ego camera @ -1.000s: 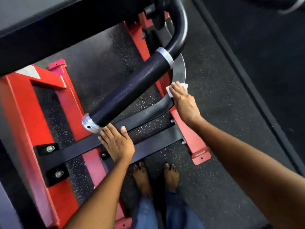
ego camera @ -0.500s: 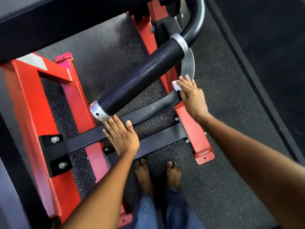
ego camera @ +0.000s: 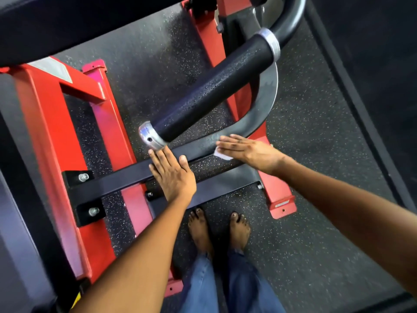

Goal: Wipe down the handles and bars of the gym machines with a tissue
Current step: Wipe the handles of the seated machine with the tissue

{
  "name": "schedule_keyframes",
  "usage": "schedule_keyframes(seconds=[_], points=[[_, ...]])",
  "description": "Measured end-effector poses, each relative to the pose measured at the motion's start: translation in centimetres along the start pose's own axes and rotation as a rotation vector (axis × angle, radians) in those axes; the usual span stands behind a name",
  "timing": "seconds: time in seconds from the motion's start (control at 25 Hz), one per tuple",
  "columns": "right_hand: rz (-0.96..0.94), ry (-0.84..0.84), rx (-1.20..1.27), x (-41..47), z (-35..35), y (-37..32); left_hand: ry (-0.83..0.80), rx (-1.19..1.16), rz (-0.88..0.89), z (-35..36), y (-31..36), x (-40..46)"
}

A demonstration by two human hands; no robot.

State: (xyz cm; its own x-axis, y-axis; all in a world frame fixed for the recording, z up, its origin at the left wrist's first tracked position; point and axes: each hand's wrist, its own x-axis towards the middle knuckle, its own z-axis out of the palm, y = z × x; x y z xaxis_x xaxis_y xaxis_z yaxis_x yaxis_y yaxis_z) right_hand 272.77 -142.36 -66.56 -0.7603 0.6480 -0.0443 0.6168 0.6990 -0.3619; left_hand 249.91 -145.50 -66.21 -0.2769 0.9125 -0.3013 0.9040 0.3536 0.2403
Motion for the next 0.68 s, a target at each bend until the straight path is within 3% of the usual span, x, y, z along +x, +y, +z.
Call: schedule_keyframes(seconds=[0.08, 0.24, 0.36, 0.48, 0.68], points=[[0.247, 0.073, 0.069, -2.4, -1.1, 0.7, -0.050, 0.029, -0.016, -0.5, 0.3, 0.1], [0.887, 0.471, 0.416, -3.8, -3.9, -3.4, -0.216, 0.116, -0.027, -3.5, 0.8, 0.5], [1.196, 0.598, 0.610, -2.5, -8.2, -6.7, -0.218, 0.116, 0.051, -7.8, 1.8, -0.8], [1.333, 0.571, 0.657, -1.5, -13.6, -9.5, -0.264, 0.085, 0.134, -13.5, 3.8, -3.5], [1.228, 0.385, 0.556, -0.4, -27.6, -17.8, -0.210, 0.002, 0.145, -27.9, 7.3, -9.8]])
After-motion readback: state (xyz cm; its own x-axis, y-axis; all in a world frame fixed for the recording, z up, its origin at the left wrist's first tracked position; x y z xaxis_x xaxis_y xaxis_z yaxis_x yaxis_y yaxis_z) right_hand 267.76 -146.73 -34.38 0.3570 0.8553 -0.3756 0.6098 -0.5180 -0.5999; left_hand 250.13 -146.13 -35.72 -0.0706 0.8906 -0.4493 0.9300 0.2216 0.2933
